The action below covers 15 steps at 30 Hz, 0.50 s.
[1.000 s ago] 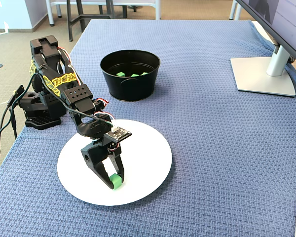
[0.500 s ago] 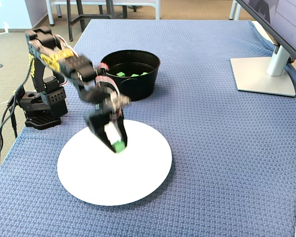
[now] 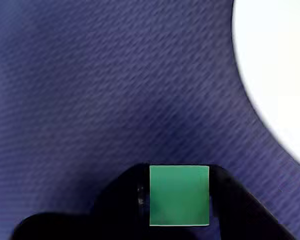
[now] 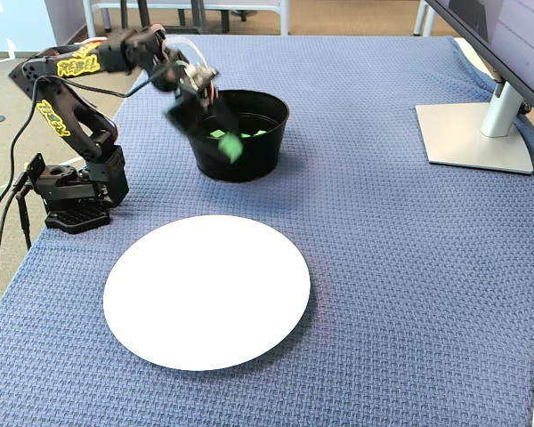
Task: Pick up the green cubes from the white plate and place them in the black recipient
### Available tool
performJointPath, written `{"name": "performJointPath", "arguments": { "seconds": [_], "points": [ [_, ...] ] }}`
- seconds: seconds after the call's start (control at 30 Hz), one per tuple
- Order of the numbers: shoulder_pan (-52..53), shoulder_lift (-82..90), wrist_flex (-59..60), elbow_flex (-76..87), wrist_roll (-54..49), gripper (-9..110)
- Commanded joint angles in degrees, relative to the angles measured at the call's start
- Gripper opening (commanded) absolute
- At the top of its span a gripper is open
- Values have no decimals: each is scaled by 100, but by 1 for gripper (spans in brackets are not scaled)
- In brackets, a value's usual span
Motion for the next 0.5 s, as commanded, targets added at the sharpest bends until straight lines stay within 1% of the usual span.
{"name": "performJointPath", "arguments": {
  "seconds": [0.0,0.1,0.2,0.3,0.47],
  "points": [
    [-1081,439,44,-193,1644,0],
    [-1986,369,-246,-132,2531,0],
    [-2716,-123,-369,-281,3032,0],
    [-3023,-844,-448,-642,3296,0],
    [-3076,-1767,-694,-949,3533,0]
  ]
}}
